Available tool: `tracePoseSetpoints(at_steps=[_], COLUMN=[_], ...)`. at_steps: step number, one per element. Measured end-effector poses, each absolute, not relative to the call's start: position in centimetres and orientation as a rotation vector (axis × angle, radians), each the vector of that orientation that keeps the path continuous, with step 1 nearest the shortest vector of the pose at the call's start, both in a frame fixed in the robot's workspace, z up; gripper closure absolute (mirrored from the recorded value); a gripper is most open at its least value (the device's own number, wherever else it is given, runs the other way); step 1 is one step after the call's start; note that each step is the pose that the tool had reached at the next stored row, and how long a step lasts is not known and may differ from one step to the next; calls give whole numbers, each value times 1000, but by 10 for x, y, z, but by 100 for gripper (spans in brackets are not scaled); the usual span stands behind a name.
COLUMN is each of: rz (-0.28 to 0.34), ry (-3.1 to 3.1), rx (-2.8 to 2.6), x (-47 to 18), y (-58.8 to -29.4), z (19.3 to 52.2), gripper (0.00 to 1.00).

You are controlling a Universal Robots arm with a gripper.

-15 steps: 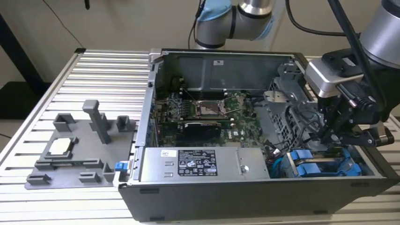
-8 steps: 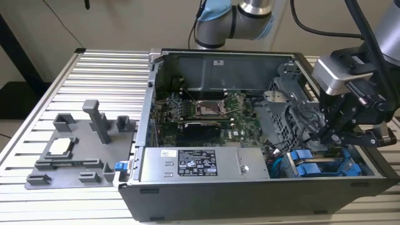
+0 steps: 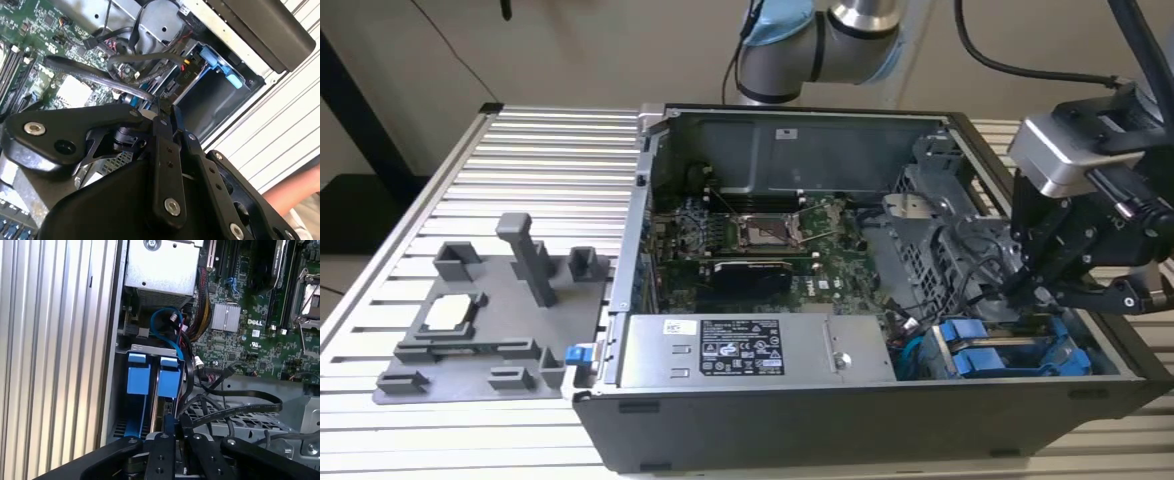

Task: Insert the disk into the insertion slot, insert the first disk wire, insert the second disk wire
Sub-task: 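Insert the second disk wire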

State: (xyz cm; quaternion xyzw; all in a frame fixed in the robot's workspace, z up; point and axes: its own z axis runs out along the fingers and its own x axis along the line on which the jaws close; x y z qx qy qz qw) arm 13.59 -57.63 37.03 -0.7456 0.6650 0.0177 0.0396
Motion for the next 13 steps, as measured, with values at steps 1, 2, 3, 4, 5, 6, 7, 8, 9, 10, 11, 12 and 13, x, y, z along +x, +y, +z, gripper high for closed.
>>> tracePoseSetpoints(at_steps=[1,2,3,4,5,6,7,8,9,10,11,12,13], rz=[54,53,52,51,50,49,50,51,54,58,63,68,73], ry=[2052,2069,2086,2101,2116,2128,2137,2144,2146,2147,2147,2147,2146], rx=[-2272,-2256,-2241,-2226,-2212,-2200,-2191,-2185,-2183,-2183,-2182,-2181,-2180], x=[136,136,136,136,136,136,136,136,136,137,137,138,139], y=[-576,-576,-576,-576,-576,-576,-576,-576,-576,-576,-576,-576,-576], z=[370,370,370,369,369,369,368,367,367,366,365,365,364], gripper=[84,84,84,84,84,84,84,84,84,84,84,84,84])
